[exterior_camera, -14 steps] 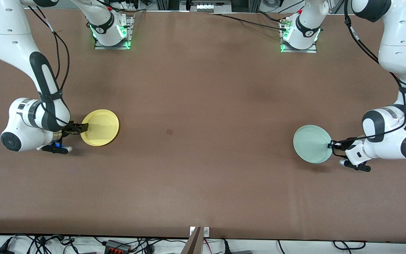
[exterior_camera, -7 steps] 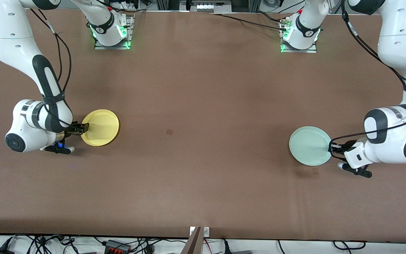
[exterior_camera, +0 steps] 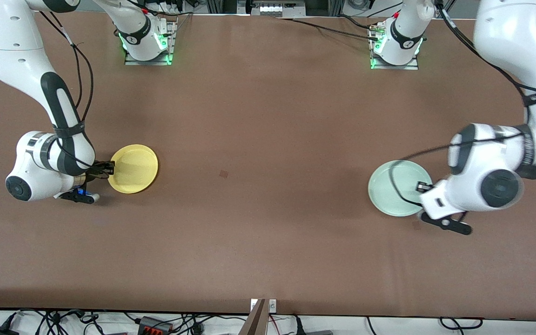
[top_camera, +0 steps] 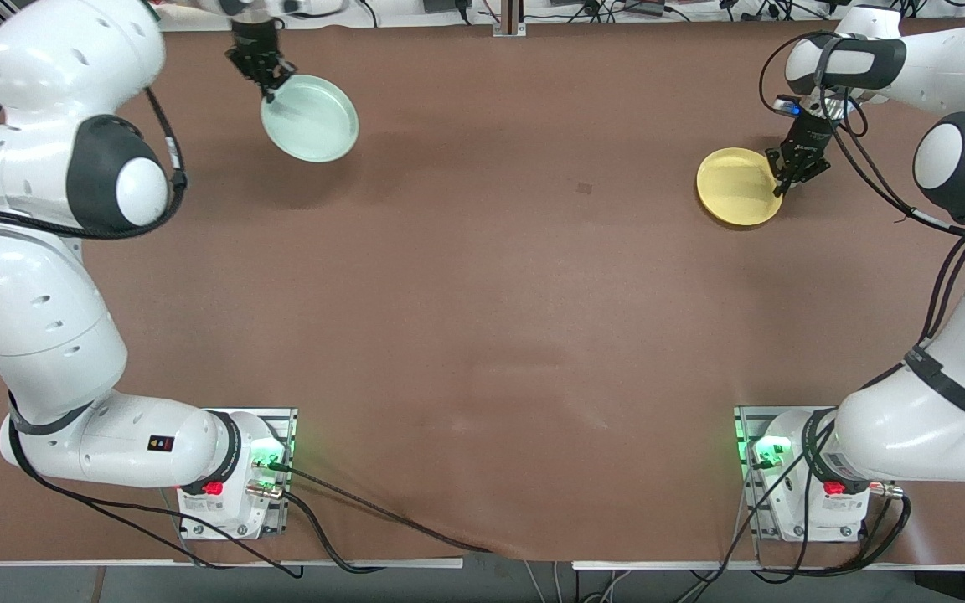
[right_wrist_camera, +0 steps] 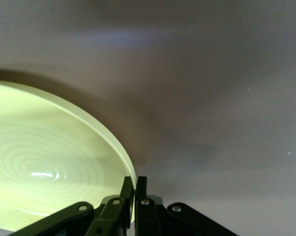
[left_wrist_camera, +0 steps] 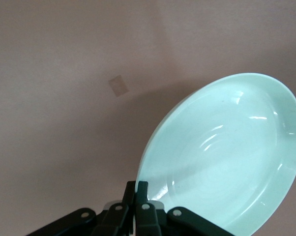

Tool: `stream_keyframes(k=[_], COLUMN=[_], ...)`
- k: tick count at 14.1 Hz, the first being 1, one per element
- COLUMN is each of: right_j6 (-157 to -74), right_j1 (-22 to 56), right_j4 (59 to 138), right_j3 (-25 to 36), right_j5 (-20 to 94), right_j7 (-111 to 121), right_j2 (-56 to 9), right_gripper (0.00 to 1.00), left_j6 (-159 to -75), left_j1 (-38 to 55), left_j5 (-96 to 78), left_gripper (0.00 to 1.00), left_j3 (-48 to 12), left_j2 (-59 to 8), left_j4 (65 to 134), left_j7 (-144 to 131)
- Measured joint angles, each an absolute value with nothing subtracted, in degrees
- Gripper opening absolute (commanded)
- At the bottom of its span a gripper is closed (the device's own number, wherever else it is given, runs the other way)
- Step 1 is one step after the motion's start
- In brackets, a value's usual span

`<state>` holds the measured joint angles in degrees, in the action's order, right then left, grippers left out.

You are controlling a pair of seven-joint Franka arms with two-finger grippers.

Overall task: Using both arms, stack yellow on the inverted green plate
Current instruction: 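Lift the green plate with the left gripper and turn it over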

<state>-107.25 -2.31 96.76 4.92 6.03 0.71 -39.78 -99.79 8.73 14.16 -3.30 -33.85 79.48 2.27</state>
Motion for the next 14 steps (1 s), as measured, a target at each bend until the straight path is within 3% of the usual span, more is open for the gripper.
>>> stream_keyframes(k=[4, 8, 14], right_j6=[-105.8, -97.9, -90.2], right_j1=[-2.3, -2.2, 0.3], right_j4=[96.0, 89.5, 80.7], right_j3=[4.8, 4.6, 3.9], right_j5=[6.0, 6.1, 6.7], right_j7=[0.9, 2.1, 2.4], right_j2=[-39.6, -38.3, -34.9], right_gripper=[0.0, 0.0, 0.0], left_j6=[-97.4, -94.4, -86.1], left_j1=[22.1, 32.7, 47.0], left_j5=[27.7, 40.4, 55.1], left_gripper=[0.01, 0.01, 0.01], left_j3=[-3.4, -3.3, -3.2], left_j2=[-33.5, -34.4, -41.4], left_j4=[79.5, 79.8, 80.6], left_j7=[-12.4, -22.2, -40.0])
